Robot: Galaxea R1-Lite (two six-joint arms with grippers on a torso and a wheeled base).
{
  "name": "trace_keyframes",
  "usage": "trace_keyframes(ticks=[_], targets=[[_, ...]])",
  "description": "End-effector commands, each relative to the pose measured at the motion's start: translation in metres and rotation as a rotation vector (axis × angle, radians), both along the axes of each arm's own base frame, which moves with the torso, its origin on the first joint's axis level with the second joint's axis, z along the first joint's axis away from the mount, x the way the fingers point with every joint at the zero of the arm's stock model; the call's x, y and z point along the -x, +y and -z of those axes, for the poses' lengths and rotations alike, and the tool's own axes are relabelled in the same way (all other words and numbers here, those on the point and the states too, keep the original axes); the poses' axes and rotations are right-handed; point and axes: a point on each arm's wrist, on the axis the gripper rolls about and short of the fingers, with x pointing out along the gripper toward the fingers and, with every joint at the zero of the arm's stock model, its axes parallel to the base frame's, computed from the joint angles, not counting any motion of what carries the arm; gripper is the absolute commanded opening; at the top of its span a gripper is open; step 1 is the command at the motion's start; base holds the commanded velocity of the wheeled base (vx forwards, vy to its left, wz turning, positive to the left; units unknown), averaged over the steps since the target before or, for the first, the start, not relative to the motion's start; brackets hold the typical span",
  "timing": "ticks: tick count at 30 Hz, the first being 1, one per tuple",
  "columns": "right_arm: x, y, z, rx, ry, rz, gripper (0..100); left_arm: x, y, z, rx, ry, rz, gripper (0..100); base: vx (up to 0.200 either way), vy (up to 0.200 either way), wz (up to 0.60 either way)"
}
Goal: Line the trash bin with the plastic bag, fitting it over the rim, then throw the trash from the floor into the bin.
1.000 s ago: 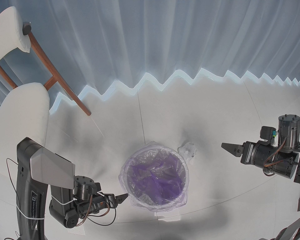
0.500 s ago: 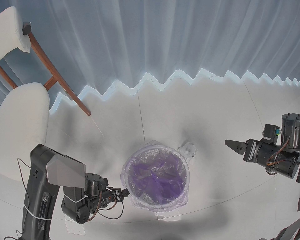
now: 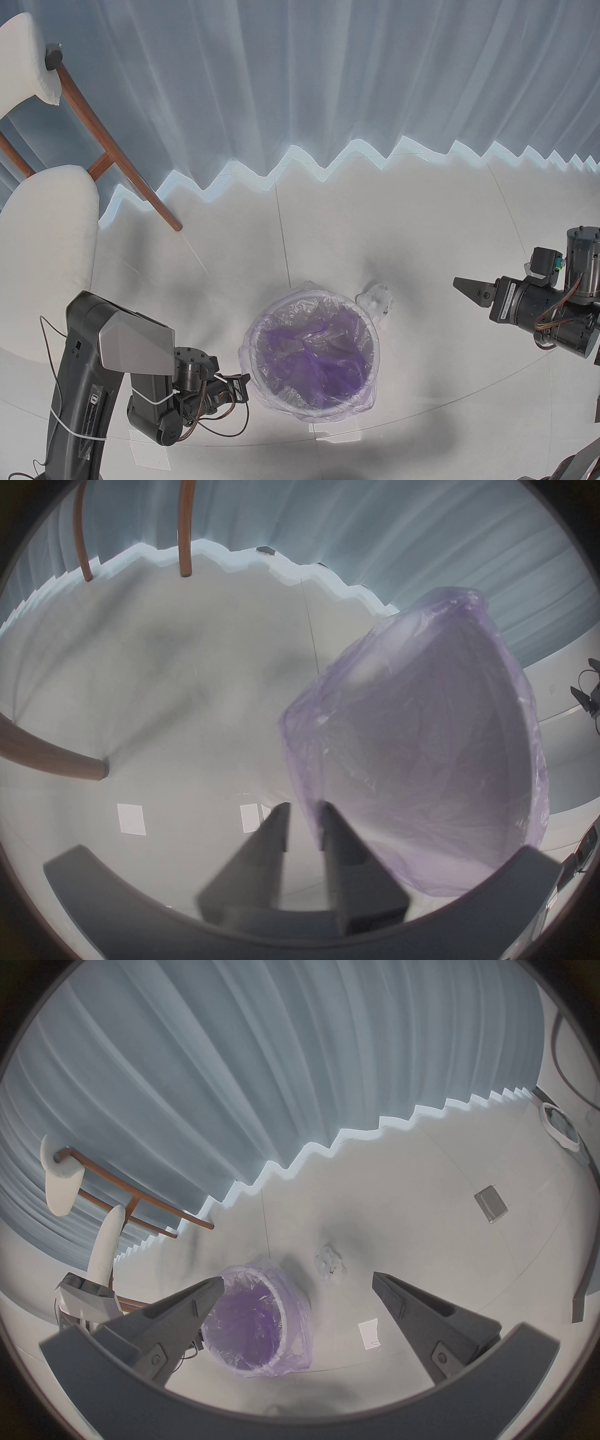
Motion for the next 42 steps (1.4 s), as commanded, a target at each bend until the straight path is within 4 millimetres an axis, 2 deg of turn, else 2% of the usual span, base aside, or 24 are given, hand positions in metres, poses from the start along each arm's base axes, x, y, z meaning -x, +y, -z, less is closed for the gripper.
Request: trace_keyframes(ticks=[1, 10, 13, 23, 31, 42], targets=[[-0.001, 0.0, -0.001, 0.001, -0.002, 0.003, 100, 0.0, 0.0, 0.0, -0.001, 0.007, 0.0, 0, 0.0, 0.0, 0.0], [0.003, -0.001, -0.002, -0.001, -0.01, 0.003, 100, -0.005, -0.005, -0.002, -0.014, 0.022, 0.012, 0, 0.0, 0.0, 0.0], [0.005, -0.001, -0.002, -0.003, -0.011, 0.004, 100, -0.01, -0.007, -0.005, -0.07, 0.028, 0.044, 0, 0.0, 0.0, 0.0], [0.011, -0.003, -0.001, -0.004, -0.011, 0.004, 100, -0.043, -0.014, -0.005, -0.209, 0.086, 0.079, 0, 0.0, 0.0, 0.0], [0.02, -0.006, 0.003, -0.002, -0.005, 0.006, 100, -0.046, -0.016, -0.008, -0.252, 0.158, 0.068, 0, 0.0, 0.0, 0.0], [0.02, -0.006, 0.003, -0.002, -0.006, 0.006, 100, -0.048, -0.016, -0.009, -0.274, 0.202, 0.061, 0, 0.0, 0.0, 0.0]])
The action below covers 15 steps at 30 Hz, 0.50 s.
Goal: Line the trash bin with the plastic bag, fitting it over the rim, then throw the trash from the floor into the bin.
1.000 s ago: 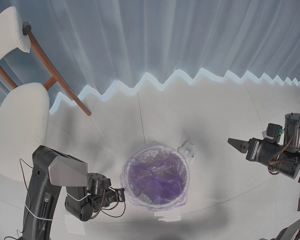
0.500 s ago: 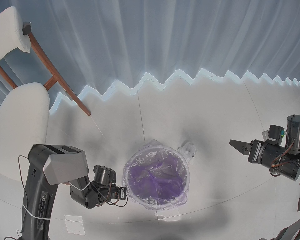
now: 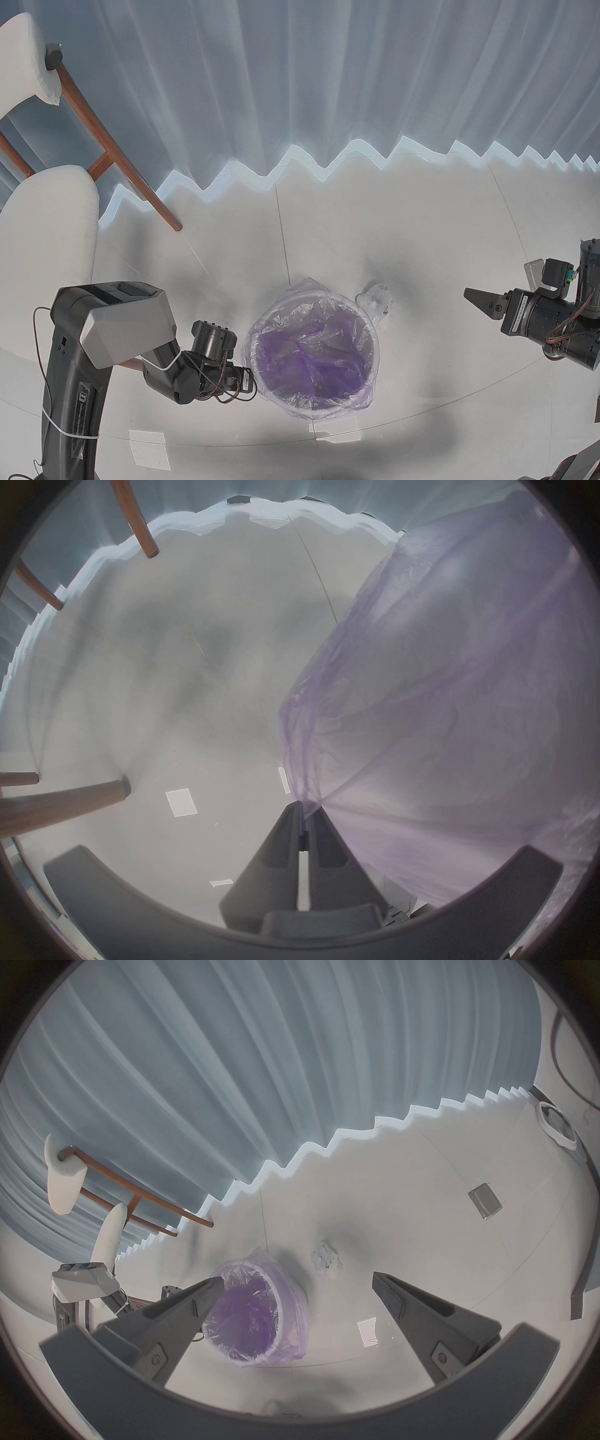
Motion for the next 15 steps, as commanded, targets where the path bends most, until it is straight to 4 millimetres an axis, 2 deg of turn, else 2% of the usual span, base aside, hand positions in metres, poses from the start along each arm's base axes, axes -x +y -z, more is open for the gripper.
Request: trace_keyframes(ticks=[1, 7, 13, 15], targets=[[0.0, 0.0, -0.001, -0.002, -0.007, 0.0, 100, -0.002, -0.002, -0.004, 0.002, -0.014, -0.002, 100, 0.0, 0.0, 0.0], [0.006, -0.002, -0.005, -0.003, -0.03, 0.013, 100, 0.007, 0.003, -0.005, -0.012, -0.027, -0.019, 100, 0.0, 0.0, 0.0], [0.008, -0.003, -0.006, -0.004, -0.034, 0.013, 100, 0.043, 0.017, -0.024, 0.026, -0.113, -0.015, 100, 0.0, 0.0, 0.0], [0.008, -0.003, -0.006, -0.004, -0.034, 0.013, 100, 0.044, 0.018, -0.025, 0.026, -0.115, -0.015, 100, 0.0, 0.0, 0.0]])
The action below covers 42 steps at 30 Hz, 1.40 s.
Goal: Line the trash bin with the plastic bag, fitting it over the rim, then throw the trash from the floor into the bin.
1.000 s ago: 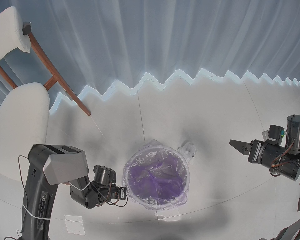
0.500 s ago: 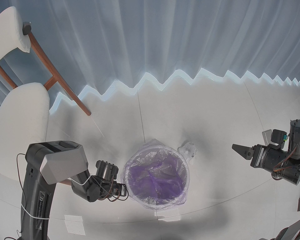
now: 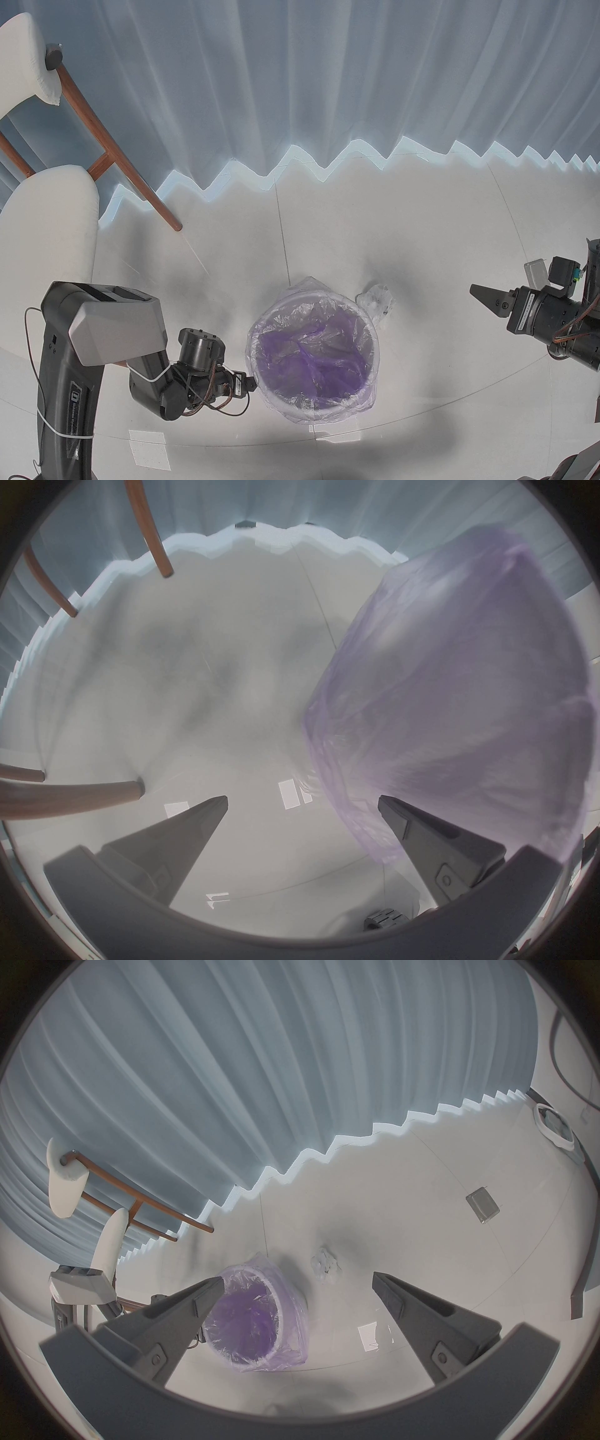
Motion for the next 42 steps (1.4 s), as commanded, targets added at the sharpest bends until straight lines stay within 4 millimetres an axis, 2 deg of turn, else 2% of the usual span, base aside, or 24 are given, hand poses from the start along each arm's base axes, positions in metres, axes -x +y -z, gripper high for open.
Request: trace_keyframes(ticks=[1, 4, 6, 8, 9, 10, 11, 12, 17, 23, 26, 28, 30, 31, 32, 33, 35, 38, 42], targets=[[0.002, -0.001, -0.001, -0.004, -0.009, 0.0, 100, 0.042, 0.016, -0.023, 0.021, -0.042, 0.006, 100, 0.0, 0.0, 0.0], [0.004, -0.001, -0.001, -0.005, -0.012, 0.0, 100, 0.075, 0.026, -0.031, 0.042, -0.065, 0.029, 100, 0.0, 0.0, 0.0], [0.005, -0.001, -0.001, -0.007, -0.014, -0.002, 100, 0.09, 0.032, -0.037, 0.071, -0.102, 0.042, 100, 0.0, 0.0, 0.0], [0.006, -0.002, -0.002, -0.007, -0.016, -0.002, 100, 0.104, 0.039, -0.043, 0.072, -0.068, 0.049, 100, 0.0, 0.0, 0.0], [0.006, -0.002, -0.001, -0.008, -0.014, -0.001, 100, 0.108, 0.041, -0.051, 0.084, -0.075, 0.05, 100, 0.0, 0.0, 0.0], [0.006, -0.002, -0.002, -0.009, -0.019, -0.001, 100, 0.11, 0.043, -0.065, 0.109, -0.116, 0.048, 100, 0.0, 0.0, 0.0], [0.007, -0.002, -0.002, -0.011, -0.018, -0.001, 100, 0.111, 0.044, -0.07, 0.118, -0.132, 0.046, 100, 0.0, 0.0, 0.0], [0.008, -0.002, -0.003, -0.018, -0.024, 0.002, 100, 0.113, 0.048, -0.085, 0.149, -0.184, 0.027, 100, 0.0, 0.0, 0.0], [0.012, -0.003, -0.004, -0.042, -0.028, 0.008, 100, 0.108, 0.045, -0.111, 0.239, -0.285, 0.085, 100, 0.0, 0.0, 0.0], [0.021, -0.006, -0.001, -0.044, -0.031, 0.009, 100, 0.088, 0.009, -0.118, 0.226, -0.263, 0.159, 100, 0.0, 0.0, 0.0], [0.025, -0.007, -0.001, -0.046, -0.037, 0.008, 100, 0.071, -0.011, -0.132, 0.192, -0.249, 0.141, 100, 0.0, 0.0, 0.0], [0.029, -0.008, 0.001, -0.044, -0.037, 0.009, 100, 0.058, -0.028, -0.141, 0.178, -0.172, 0.121, 100, 0.0, 0.0, 0.0], [0.03, -0.009, 0.003, -0.044, -0.033, 0.011, 100, 0.057, -0.044, -0.146, 0.186, -0.072, 0.104, 100, 0.0, 0.0, 0.0], [0.03, -0.009, 0.003, -0.044, -0.033, 0.011, 100, 0.057, -0.044, -0.146, 0.186, -0.072, 0.104, 100, 0.0, 0.0, 0.0], [0.032, -0.01, 0.004, -0.044, -0.031, 0.01, 100, 0.055, -0.058, -0.15, 0.2, 0.037, 0.056, 100, 0.0, 0.0, 0.0], [0.033, -0.01, 0.004, -0.045, -0.032, 0.01, 100, 0.054, -0.061, -0.151, 0.201, 0.049, 0.05, 100, 0.0, 0.0, 0.0], [0.037, -0.011, 0.009, -0.042, -0.022, 0.01, 100, 0.047, -0.079, -0.162, 0.215, 0.13, -0.004, 100, 0.0, 0.0, 0.0], [0.042, -0.013, 0.012, -0.042, -0.019, 0.012, 100, 0.037, -0.092, -0.157, 0.215, 0.173, -0.036, 100, 0.0, 0.0, 0.0], [0.047, -0.016, 0.014, -0.05, -0.021, 0.027, 100, 0.032, -0.101, -0.12, 0.115, 0.205, -0.085, 100, 0.0, 0.0, 0.0]])
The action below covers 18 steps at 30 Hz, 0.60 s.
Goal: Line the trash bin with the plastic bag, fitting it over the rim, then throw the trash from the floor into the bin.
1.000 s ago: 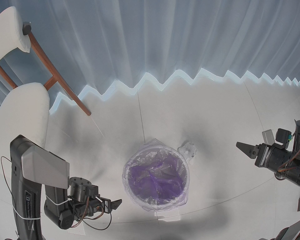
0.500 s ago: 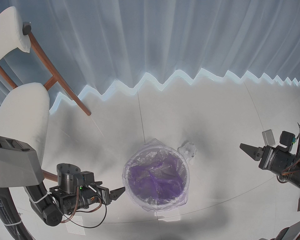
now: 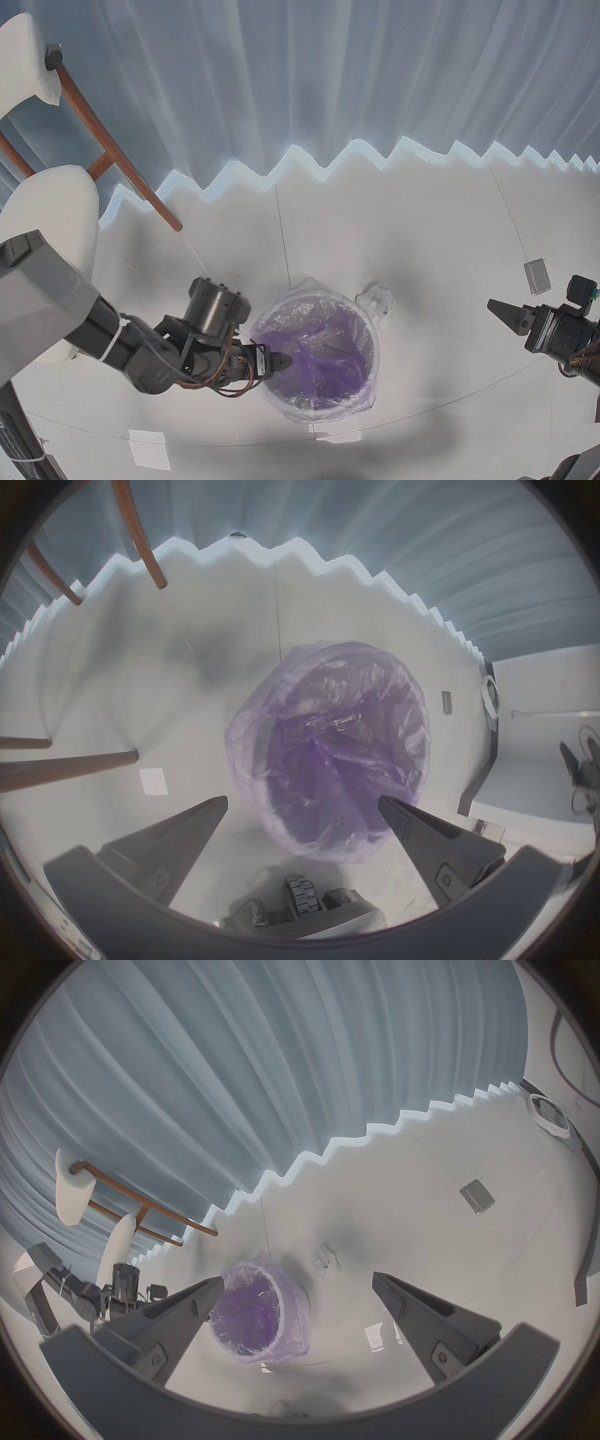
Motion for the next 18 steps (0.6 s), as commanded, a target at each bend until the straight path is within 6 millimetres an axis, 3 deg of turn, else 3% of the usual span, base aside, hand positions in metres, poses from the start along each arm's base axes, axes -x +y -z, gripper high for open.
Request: trace_keyframes(ticks=[1, 8, 13, 14, 18], targets=[[0.016, -0.007, 0.008, -0.009, -0.001, 0.017, 100, -0.015, -0.049, 0.022, -0.059, 0.082, -0.062, 100, 0.0, 0.0, 0.0], [0.019, -0.008, 0.01, -0.008, 0.001, 0.017, 100, -0.016, -0.049, 0.039, -0.106, 0.102, -0.103, 100, 0.0, 0.0, 0.0], [0.019, -0.008, 0.01, -0.008, 0.001, 0.023, 100, -0.018, -0.048, 0.019, -0.065, 0.056, -0.111, 100, 0.0, 0.0, 0.0], [0.019, -0.008, 0.01, -0.011, 0.003, 0.022, 100, -0.02, -0.049, 0.004, -0.033, 0.017, -0.11, 100, 0.0, 0.0, 0.0], [0.018, -0.008, 0.011, -0.017, 0.006, 0.023, 100, -0.025, -0.052, -0.015, 0.009, -0.033, -0.108, 100, 0.0, 0.0, 0.0]])
